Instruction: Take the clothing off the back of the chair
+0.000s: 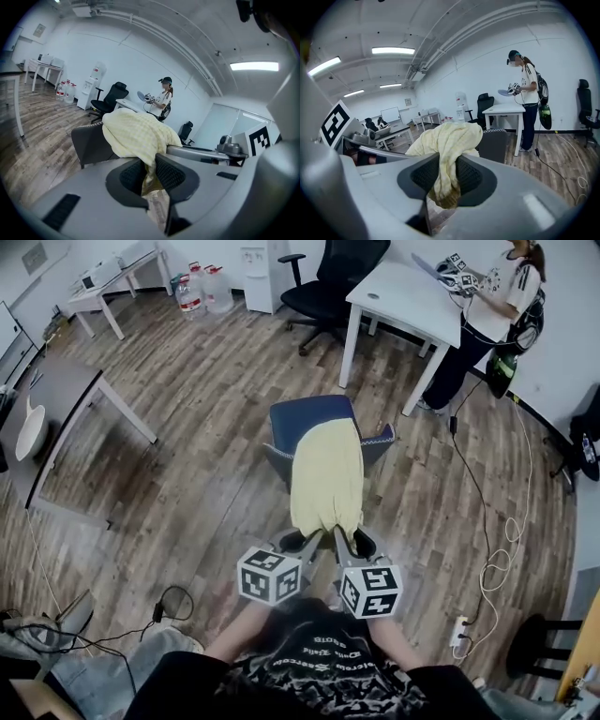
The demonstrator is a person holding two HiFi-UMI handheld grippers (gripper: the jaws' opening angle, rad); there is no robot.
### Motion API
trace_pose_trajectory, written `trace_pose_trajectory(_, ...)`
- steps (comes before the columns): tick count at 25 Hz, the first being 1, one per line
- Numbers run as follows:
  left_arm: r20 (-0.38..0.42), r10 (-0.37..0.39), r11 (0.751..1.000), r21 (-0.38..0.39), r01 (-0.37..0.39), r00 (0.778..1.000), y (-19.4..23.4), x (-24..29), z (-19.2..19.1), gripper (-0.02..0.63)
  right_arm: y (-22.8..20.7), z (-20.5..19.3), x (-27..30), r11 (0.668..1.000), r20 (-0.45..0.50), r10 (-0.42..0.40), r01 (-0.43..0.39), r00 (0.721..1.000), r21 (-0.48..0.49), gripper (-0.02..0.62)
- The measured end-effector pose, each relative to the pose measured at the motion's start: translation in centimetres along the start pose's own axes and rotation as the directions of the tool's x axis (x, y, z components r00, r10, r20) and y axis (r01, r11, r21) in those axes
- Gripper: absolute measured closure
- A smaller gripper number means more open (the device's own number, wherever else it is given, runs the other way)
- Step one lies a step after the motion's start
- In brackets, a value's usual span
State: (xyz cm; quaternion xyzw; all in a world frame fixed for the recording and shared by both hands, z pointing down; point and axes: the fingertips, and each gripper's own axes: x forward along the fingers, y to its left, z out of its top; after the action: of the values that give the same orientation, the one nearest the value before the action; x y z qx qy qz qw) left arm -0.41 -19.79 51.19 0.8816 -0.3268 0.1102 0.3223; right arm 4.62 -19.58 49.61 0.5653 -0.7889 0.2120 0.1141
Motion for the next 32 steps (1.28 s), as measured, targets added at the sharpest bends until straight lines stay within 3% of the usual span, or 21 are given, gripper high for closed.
trace_pose_trajectory(11, 0.070, 0.036, 0.999, -0.026, -0.034, 0.997, -5.7, -1.3, -2.0, 0.545, -1.4, -0.6, -5.7, 0.995, 0.032, 0.096, -0.095, 0.995, -0.044, 0.494)
trace_pose_trajectory(17, 0.124, 0.035, 0.999, 0.006, -0.036, 0.992, -8.5, -2.3, -2.4, 0.545, -1.4, -0.1, -9.0, 0.992, 0.068, 0.092, -0.086, 0.993, -0.089, 0.494)
trace_pose_trajectory(32, 0.041, 0.073, 0.997, -0.015, -0.072, 0.997, -12.3, -2.8, -9.9, 0.545, -2.9, -6.9, -14.4, 0.998, -0.010, 0.063, -0.063, 0.998, -0.023, 0.494)
